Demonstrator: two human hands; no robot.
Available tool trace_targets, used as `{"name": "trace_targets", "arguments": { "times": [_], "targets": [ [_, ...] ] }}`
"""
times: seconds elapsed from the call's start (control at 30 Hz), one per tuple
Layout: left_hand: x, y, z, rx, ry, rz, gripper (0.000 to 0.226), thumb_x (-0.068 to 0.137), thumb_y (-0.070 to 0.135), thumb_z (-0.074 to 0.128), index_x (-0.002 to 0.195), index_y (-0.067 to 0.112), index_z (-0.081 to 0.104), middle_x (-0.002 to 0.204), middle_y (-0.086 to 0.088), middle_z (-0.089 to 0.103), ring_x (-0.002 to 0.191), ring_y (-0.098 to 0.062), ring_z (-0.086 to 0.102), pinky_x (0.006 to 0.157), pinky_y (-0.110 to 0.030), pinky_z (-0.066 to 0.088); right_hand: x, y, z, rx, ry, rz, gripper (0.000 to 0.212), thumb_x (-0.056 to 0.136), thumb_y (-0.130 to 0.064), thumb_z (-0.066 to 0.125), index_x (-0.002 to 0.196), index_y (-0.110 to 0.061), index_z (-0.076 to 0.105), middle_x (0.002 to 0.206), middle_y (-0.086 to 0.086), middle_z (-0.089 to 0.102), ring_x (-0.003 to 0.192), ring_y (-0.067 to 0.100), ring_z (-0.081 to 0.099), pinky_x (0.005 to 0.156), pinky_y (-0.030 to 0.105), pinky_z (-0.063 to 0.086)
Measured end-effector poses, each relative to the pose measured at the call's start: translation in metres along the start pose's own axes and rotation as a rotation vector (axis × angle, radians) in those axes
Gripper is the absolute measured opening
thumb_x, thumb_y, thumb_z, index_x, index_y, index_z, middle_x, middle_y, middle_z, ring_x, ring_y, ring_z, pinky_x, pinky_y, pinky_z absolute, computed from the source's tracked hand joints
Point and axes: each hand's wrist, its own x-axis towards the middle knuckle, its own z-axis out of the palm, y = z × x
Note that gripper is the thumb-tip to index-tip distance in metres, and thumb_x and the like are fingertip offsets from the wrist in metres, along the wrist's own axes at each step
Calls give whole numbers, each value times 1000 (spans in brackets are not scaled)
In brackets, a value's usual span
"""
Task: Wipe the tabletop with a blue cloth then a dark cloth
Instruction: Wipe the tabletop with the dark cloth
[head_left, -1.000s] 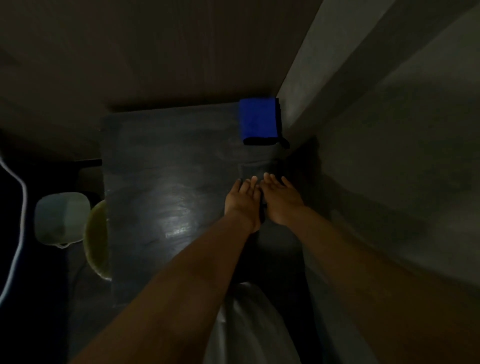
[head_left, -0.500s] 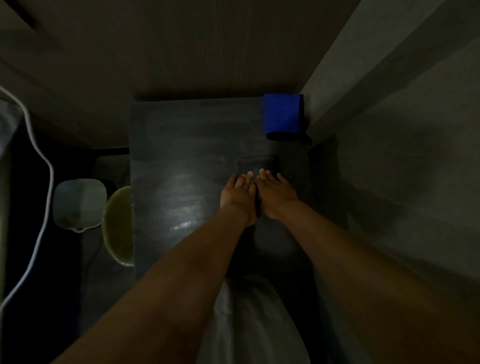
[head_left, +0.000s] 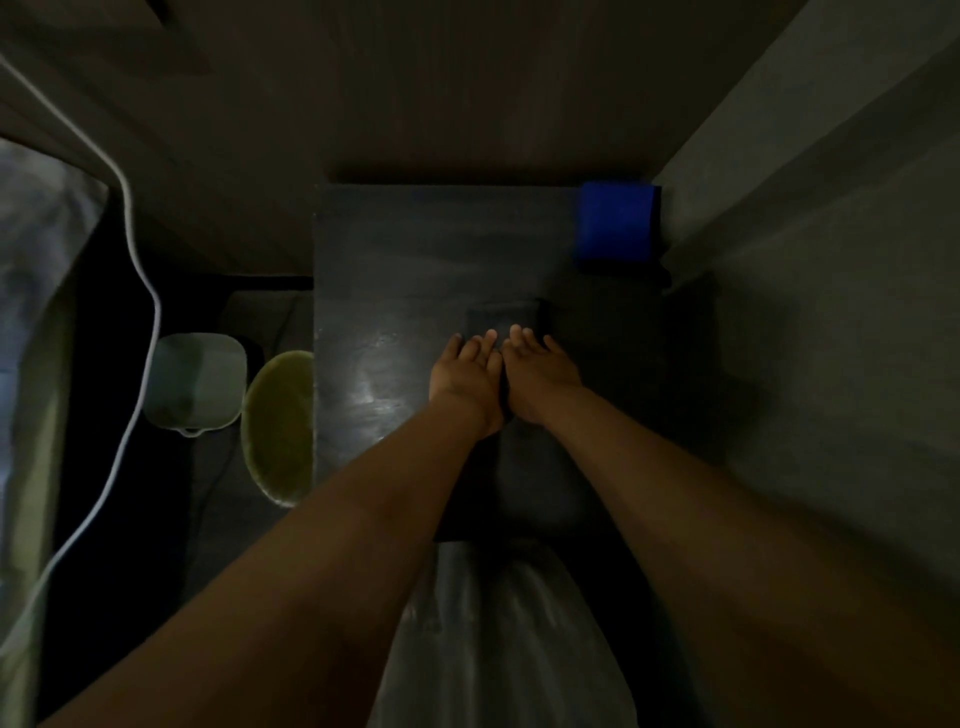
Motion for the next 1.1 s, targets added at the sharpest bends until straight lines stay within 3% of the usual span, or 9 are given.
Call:
{"name": "trace_targets", "arguments": {
  "times": [1.1],
  "targets": [
    [-55, -123, 49, -101, 65, -155, 89, 90, 62, 40, 154, 14, 1, 162, -5, -6, 149, -19, -1, 119, -39, -4, 20, -138, -20, -53, 32, -147, 76, 96, -26, 50, 155, -12, 5, 163, 7, -5, 151, 20, -4, 123, 40, -1]
  ]
}}
